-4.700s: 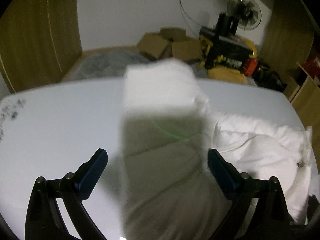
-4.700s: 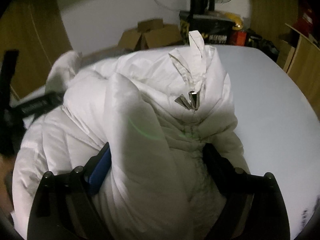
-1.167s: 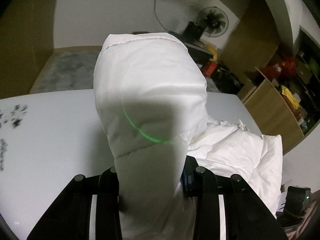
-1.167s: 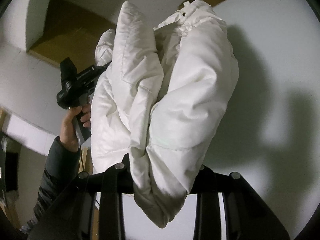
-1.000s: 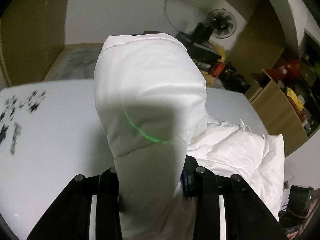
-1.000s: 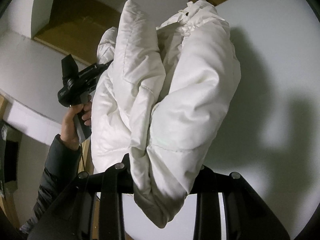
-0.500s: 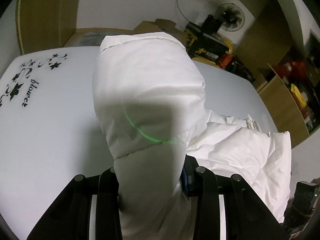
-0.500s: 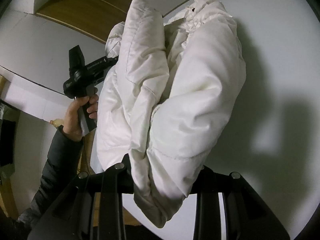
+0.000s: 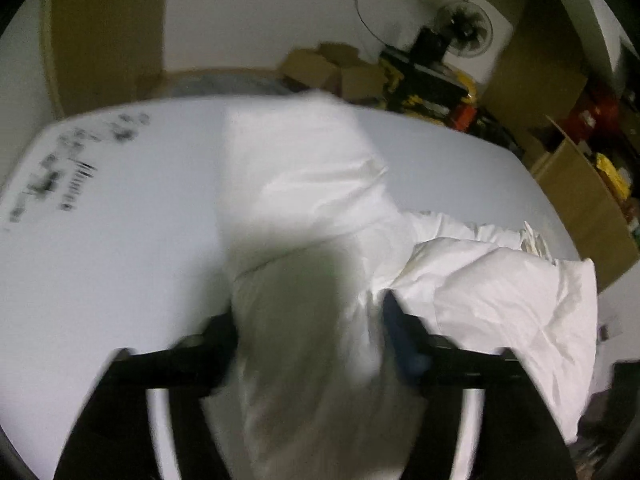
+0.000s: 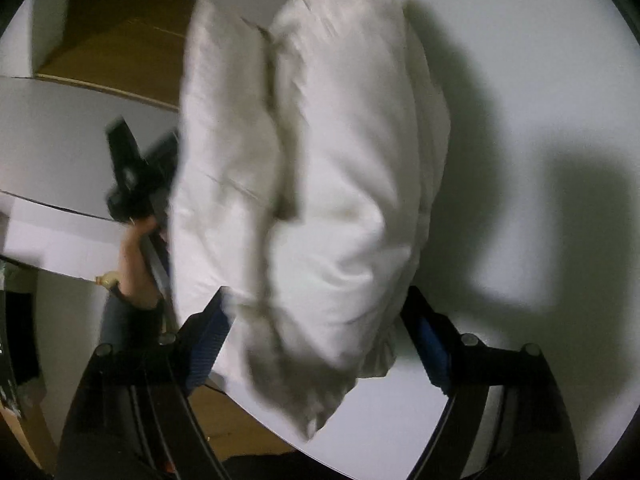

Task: Fold large clothes
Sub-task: 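Set the folded jacket down on the table and open both tools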

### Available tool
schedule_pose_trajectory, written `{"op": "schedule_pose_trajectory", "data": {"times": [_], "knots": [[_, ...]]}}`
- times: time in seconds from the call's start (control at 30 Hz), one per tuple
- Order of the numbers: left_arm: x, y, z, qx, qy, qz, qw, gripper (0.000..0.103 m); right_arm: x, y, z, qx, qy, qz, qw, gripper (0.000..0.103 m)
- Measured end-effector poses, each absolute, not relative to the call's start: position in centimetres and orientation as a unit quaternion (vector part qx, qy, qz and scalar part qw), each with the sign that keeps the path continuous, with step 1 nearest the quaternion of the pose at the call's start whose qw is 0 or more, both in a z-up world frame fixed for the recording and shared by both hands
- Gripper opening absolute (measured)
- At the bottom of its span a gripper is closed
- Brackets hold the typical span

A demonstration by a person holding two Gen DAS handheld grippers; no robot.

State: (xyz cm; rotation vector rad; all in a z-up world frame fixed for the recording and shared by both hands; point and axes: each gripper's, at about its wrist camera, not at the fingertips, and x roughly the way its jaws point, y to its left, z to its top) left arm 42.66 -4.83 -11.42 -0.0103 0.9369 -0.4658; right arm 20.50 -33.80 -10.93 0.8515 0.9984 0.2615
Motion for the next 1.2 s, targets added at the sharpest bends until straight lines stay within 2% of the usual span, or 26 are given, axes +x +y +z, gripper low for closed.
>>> {"op": "schedule_pose_trajectory", "data": {"times": [0.23,0.3,0.43,0.57,0.67,0.83,1.07,1.2], "knots": [[28.8,-2.0,-2.4,0.055,0.280,-0.113,0.952,0.086,17.2,-33.4,-0.7,0.211,0.339,0.003,0.917,0.090],[25.1,-1.4,-0.8,0.061,0.262,-0.080,0.960,0.086,16.1,-31.9,1.7,0.175,0.307,0.002,0.935,0.102],[17.3,-0.2,2.4,0.034,0.220,-0.050,0.974,0.086,13.1,-27.7,5.6,0.093,0.228,-0.020,0.969,0.103],[11.6,0.0,3.1,0.005,0.243,-0.034,0.969,0.086,9.1,-25.7,7.0,0.049,0.198,-0.015,0.979,0.103],[9.7,-0.6,1.0,-0.004,0.304,-0.014,0.953,0.086,6.4,-25.2,6.0,0.054,0.208,-0.003,0.977,0.103],[7.4,0.0,-2.8,-0.065,0.352,-0.016,0.934,0.086,3.9,-24.3,4.3,0.025,0.215,-0.055,0.975,0.103],[4.3,-0.6,-3.3,-0.008,0.334,0.029,0.942,0.086,1.7,-22.6,3.5,-0.001,0.254,-0.051,0.966,0.103],[4.0,-0.7,-3.0,-0.006,0.332,0.016,0.943,0.086,0.8,-21.6,3.3,-0.011,0.249,-0.058,0.967,0.103]]}}
